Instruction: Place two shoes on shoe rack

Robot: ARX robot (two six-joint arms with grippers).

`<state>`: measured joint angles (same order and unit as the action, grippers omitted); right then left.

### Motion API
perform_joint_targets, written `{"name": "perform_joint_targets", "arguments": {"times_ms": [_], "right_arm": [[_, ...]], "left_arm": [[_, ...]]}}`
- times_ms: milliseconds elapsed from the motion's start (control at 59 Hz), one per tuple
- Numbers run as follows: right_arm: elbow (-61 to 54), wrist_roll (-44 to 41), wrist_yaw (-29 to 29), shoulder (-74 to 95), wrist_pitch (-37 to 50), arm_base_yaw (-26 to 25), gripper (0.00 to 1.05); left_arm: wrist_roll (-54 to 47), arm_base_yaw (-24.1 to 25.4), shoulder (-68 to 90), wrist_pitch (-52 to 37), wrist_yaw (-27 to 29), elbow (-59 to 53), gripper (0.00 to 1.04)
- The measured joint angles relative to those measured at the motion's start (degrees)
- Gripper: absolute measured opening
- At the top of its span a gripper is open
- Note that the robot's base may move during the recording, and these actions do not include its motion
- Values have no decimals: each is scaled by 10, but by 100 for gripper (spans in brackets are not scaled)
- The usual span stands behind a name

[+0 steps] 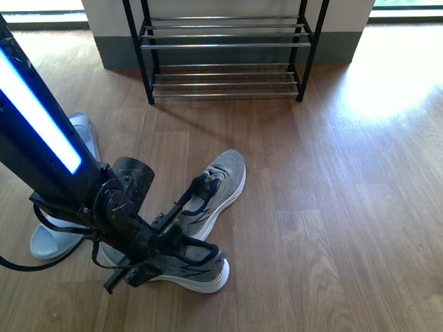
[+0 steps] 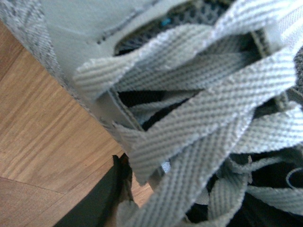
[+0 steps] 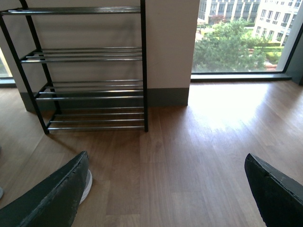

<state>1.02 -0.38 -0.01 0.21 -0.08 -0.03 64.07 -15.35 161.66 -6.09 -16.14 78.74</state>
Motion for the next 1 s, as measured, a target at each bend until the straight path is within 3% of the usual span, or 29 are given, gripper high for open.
{"name": "perform_joint_targets", "arguments": {"times_ms": [288, 576, 796, 999], "right_arm": [[0, 0, 0, 0, 0, 0, 96], [0, 0, 0, 0, 0, 0, 96], [0, 0, 0, 0, 0, 0, 96], [0, 0, 0, 0, 0, 0, 96]], "left_arm": [[-25, 2, -8, 15, 41, -15, 1], [-137, 56, -181, 11, 146, -148, 2], [-235, 118, -423, -17, 250, -311, 2], [-292, 136, -602, -16, 311, -412, 2]]}}
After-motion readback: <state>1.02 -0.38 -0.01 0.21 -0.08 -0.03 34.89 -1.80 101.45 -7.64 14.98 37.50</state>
